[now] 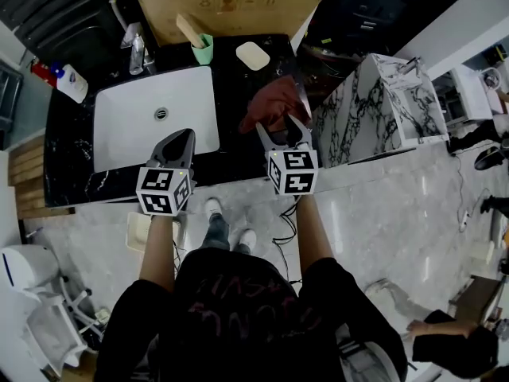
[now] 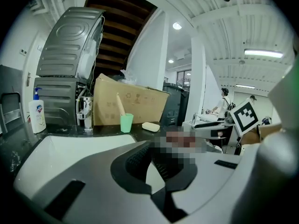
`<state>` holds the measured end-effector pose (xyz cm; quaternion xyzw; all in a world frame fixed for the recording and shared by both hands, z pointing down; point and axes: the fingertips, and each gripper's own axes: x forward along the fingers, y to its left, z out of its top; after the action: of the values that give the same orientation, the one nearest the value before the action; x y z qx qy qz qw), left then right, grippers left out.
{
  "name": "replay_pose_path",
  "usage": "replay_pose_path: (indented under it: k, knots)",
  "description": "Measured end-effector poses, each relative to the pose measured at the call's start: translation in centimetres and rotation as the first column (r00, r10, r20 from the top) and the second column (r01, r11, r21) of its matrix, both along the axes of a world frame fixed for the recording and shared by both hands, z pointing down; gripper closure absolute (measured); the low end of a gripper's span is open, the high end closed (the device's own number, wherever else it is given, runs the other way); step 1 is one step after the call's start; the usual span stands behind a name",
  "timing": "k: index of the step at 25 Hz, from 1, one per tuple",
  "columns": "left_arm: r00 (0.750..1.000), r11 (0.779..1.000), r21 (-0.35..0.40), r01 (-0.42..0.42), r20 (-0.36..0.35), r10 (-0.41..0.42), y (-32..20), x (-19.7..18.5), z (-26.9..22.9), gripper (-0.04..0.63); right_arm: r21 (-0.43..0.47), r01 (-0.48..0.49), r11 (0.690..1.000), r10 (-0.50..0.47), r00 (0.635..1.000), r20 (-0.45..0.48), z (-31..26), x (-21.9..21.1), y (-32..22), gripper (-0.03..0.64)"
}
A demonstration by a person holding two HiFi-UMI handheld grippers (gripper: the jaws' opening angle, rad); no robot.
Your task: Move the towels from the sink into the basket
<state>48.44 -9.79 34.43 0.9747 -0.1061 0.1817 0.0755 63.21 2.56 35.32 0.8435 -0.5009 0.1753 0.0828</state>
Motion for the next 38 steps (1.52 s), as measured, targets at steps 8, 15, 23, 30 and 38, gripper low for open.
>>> replay_pose_path:
  k: [8, 15, 23, 30, 38]
  knots:
    - [0.999, 0.999, -0.007, 0.036, 0.031, -0.036, -2.3, -0.7, 1.4, 0.578, -0.099, 0.005, 0.995, 0.004, 0.996, 0.093, 4.3, 1.8, -3.1, 0.284]
    - [0.998, 0.998, -0.020, 0.056, 0.044, -0.055, -3.7, -0.9, 2.3, 0.578, -0.156, -0.027, 0.987, 0.047, 0.991, 0.127, 6.3, 2.5, -3.6, 0.343]
    - [0.997, 0.998, -0.030, 0.051, 0.052, -0.050, -3.4, -0.8, 2.9, 0.578, -0.150, -0.072, 0.986, 0.088, 0.991, 0.102, 6.0, 2.9, -3.1, 0.526]
    - [0.998, 0.998, -0.026, 0.050, 0.029, -0.050, -2.6, -0.9, 1.8, 0.578, -0.095, -0.051, 0.994, 0.058, 0.996, 0.074, 3.9, 1.8, -2.5, 0.546]
    - [0.999, 0.999, 0.001, 0.050, -0.020, -0.050, -1.3, -1.3, -0.8, 0.578, -0.014, -0.040, 0.999, 0.040, 0.999, 0.029, -0.1, 0.7, -0.7, 0.549]
